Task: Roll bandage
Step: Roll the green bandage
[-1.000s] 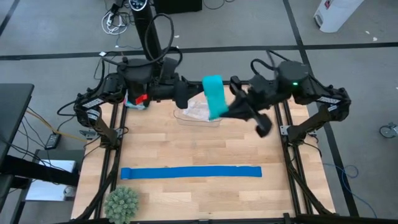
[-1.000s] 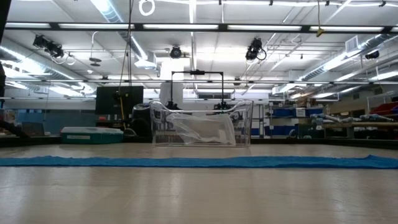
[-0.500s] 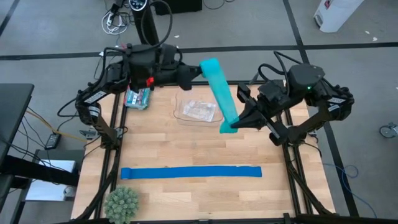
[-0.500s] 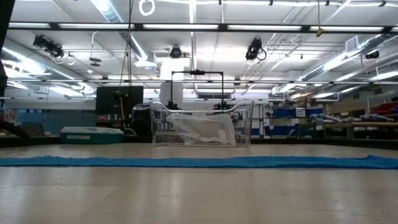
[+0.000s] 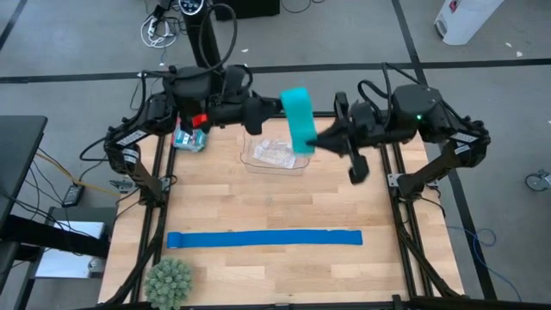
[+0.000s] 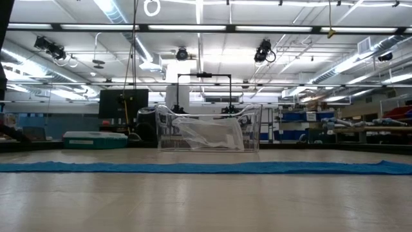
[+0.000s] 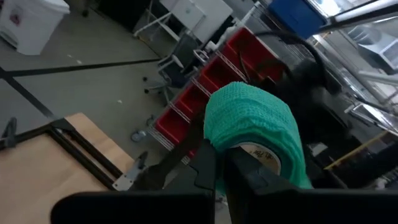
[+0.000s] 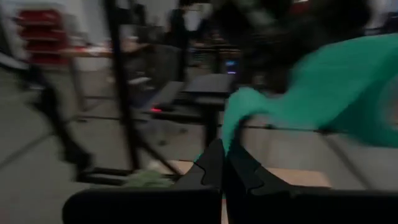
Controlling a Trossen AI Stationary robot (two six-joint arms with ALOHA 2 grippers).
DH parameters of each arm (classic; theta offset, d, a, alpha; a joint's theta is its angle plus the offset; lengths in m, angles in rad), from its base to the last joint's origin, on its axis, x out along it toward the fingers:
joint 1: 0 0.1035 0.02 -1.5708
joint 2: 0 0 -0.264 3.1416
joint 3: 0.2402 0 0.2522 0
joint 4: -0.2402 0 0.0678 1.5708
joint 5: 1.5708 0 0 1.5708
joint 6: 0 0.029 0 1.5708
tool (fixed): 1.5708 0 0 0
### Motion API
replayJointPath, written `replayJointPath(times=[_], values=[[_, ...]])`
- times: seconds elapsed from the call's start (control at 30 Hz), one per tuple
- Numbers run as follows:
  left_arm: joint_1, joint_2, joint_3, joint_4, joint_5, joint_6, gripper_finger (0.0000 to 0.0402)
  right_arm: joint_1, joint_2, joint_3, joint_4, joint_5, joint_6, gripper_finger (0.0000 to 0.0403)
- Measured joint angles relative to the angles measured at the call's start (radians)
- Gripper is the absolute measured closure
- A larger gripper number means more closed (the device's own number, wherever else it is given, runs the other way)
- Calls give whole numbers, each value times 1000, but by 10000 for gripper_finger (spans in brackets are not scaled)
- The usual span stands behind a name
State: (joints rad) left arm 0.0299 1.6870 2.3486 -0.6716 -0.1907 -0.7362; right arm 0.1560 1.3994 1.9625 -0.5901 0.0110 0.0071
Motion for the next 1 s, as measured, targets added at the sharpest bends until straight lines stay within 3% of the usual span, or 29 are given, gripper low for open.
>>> replayJointPath(times=[0.17, 0.33, 0.53, 0.7, 0.83, 1.0], values=[[-41, 7, 0, -1, -62, 26, 382, -70, 0, 0, -12, 34, -71, 402], [-45, 6, 0, 2, -71, 28, 382, -92, 2, 0, -114, -74, -82, 375], [-45, 7, 0, 3, -67, 26, 382, -78, 6, -22, -324, -119, -9, 282], [-45, 7, 0, 3, -41, 21, 382, -77, 2, -23, -439, -76, 48, 200], [-45, 7, 0, -22, 36, 3, 382, -82, -22, -8, -377, -5, 52, 164], [-45, 7, 0, -72, 138, -53, 382, -74, -41, 34, -215, 27, -38, 157]])
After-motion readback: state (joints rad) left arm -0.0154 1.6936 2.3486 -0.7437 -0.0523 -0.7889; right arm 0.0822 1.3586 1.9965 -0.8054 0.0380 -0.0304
